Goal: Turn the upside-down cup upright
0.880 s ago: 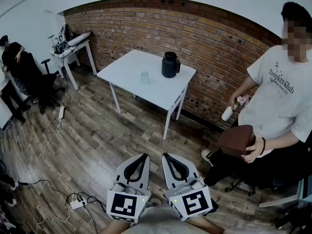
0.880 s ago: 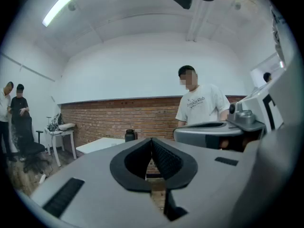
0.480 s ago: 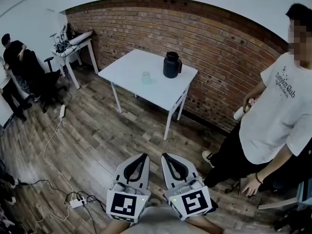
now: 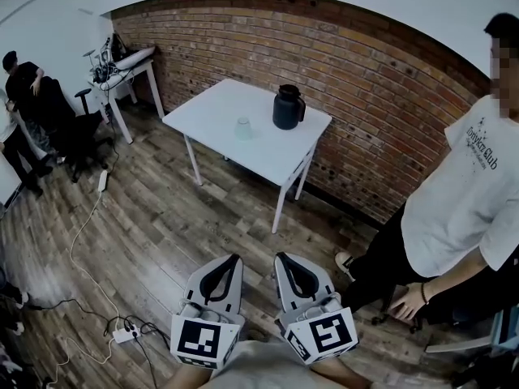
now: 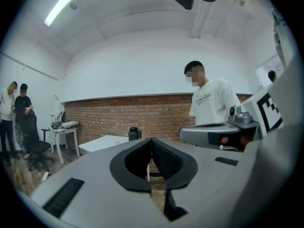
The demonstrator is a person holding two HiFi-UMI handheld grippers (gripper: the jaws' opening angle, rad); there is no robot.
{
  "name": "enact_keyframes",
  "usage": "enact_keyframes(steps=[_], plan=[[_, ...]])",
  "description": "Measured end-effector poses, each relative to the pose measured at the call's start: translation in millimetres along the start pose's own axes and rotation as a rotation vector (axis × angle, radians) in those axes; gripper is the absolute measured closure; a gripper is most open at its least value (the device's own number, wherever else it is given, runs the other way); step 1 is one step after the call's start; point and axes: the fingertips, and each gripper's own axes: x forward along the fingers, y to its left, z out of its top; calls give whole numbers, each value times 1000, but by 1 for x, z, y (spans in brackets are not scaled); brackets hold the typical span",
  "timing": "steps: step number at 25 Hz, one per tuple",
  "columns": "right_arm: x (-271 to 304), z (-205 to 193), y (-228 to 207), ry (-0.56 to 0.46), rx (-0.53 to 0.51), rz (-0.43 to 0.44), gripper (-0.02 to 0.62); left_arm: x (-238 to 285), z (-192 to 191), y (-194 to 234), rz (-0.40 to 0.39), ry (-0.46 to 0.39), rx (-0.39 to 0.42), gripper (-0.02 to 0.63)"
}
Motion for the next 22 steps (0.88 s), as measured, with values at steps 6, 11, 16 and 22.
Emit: enact_keyframes(steps=[6,11,16,22], plan=[[26,-5,-15,0,4,13,589,27,-6,19,18,6,-3,595],[63,-12,-29,0,-2,14,588,60,-8,43,12,-4,-5,595],[119,-21,-54,-3,-11,-16,588,114,-12,79,-23,-14,-7,595],[227,-29,-97,30,-10,-66,588,207,-8,154,-67,-2,-10,595]])
